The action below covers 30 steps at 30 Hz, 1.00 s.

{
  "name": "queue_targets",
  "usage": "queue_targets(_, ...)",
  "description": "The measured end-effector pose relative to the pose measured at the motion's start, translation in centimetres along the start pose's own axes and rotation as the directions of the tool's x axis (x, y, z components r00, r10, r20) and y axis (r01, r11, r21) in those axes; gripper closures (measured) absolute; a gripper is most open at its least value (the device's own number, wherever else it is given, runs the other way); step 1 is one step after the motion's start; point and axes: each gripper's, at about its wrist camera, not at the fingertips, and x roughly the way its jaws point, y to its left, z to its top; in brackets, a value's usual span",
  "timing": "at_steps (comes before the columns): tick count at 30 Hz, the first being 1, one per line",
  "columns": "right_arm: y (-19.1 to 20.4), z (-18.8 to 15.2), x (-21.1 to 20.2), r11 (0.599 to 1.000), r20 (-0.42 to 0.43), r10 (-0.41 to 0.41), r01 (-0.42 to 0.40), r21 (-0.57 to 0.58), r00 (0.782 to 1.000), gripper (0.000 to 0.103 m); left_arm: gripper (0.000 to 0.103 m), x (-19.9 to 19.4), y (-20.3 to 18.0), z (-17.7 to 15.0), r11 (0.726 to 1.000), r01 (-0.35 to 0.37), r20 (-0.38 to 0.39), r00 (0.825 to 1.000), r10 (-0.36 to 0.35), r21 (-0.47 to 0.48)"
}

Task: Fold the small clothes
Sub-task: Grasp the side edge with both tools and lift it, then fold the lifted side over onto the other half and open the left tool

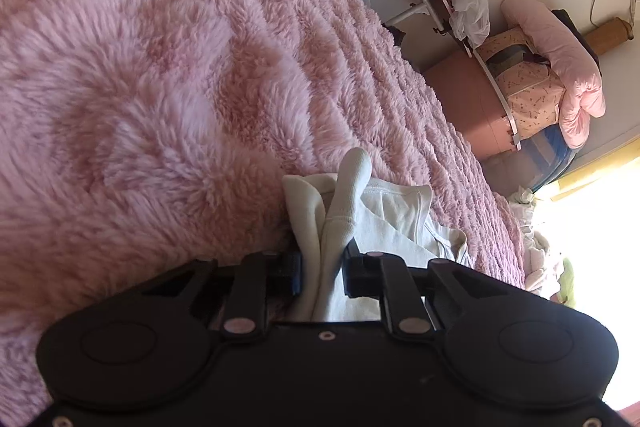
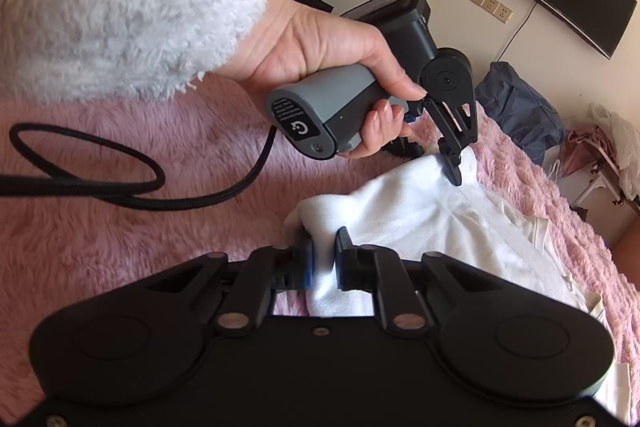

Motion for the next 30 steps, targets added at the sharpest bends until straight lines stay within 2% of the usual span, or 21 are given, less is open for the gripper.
queue_targets(3,-1.1,0.4,-1.1,0.998,0.012,0.016,-0.017,0.065,1.0,0.097,0.089,-0.4,-1.2,0.3,1.0,-0.005,0.002,1.0,0.005,0.005)
queue_targets(7,-2.9,0.8,-3.5,0.991,0.055,-0.013,0.005,0.137,0.998,0.098,0.089,-1.1,-3.5,0.8,1.0,0.018,0.004,1.0,-0.018,0.007)
queue_targets(12,-6.8,0.2,-6.7,0.956,0.082,-0.063,0.037,0.291,0.995,0.098,0.09,-0.7,-8.8,0.9,0.996,0.048,-0.002,0.999,-0.048,0.069)
queue_targets(18,-10.9,-2.5,-11.3,0.89,0.084,-0.172,0.118,0.441,0.982,0.098,0.09,2.2,-15.9,0.2,0.989,0.091,-0.04,0.995,-0.087,0.118)
queue_targets(25,-16.0,-7.0,-15.7,0.782,0.048,-0.291,0.209,0.587,0.955,0.098,0.09,9.0,-23.5,-2.3,0.981,0.151,-0.111,0.984,-0.138,0.123)
queue_targets(30,-18.9,-10.9,-17.8,0.711,-0.009,-0.343,0.266,0.651,0.939,0.098,0.09,14.4,-27.9,-5.5,0.973,0.154,-0.186,0.975,-0.122,0.169)
